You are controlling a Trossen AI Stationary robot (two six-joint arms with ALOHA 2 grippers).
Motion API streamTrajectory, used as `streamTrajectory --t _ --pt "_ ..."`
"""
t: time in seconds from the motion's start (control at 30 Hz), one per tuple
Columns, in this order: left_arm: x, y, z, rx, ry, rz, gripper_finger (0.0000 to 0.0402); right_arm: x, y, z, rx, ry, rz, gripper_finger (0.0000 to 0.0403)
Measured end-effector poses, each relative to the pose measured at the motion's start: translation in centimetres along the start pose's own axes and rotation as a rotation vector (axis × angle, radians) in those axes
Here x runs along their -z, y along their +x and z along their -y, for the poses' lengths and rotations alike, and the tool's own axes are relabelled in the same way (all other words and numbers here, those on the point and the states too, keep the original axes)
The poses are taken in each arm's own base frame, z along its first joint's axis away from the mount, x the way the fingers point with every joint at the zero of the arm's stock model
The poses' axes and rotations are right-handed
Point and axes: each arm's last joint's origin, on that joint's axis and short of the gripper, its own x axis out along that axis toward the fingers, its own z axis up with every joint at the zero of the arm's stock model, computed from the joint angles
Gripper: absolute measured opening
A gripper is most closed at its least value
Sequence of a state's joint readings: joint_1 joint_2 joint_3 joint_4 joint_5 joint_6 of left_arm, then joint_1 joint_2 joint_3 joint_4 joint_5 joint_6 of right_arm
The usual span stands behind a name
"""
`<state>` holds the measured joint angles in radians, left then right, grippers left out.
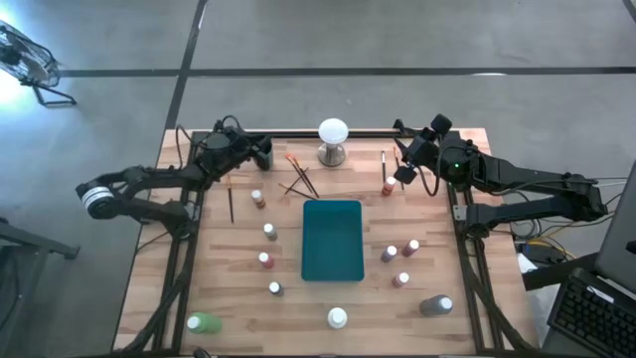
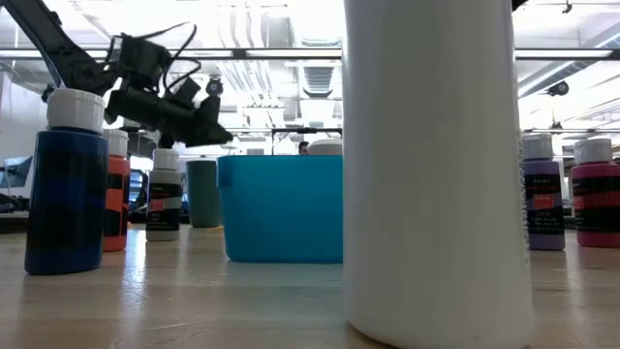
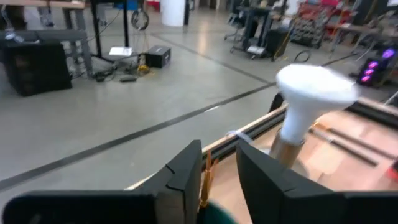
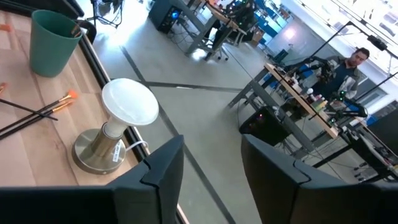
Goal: Pick & Place Paint Supplies
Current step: Put the yellow paint brush into the green cup
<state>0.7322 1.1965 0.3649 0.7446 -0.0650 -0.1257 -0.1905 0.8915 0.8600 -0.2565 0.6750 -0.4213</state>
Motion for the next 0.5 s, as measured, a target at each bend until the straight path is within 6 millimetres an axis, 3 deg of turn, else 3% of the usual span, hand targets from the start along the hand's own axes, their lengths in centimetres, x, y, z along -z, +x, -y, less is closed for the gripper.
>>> streamTrajectory --t 0.23,0.5 --pt "-2.6 -1.2 0.4 0.072 0.002 0.084 0.0123 0.0 0.0 0.0 0.000 0.003 0.000 0.0170" --pt "-7.3 -4.3 1.3 0.255 0.022 0.299 0.0124 0.0 0.0 0.0 0.000 0.003 0.000 0.0180"
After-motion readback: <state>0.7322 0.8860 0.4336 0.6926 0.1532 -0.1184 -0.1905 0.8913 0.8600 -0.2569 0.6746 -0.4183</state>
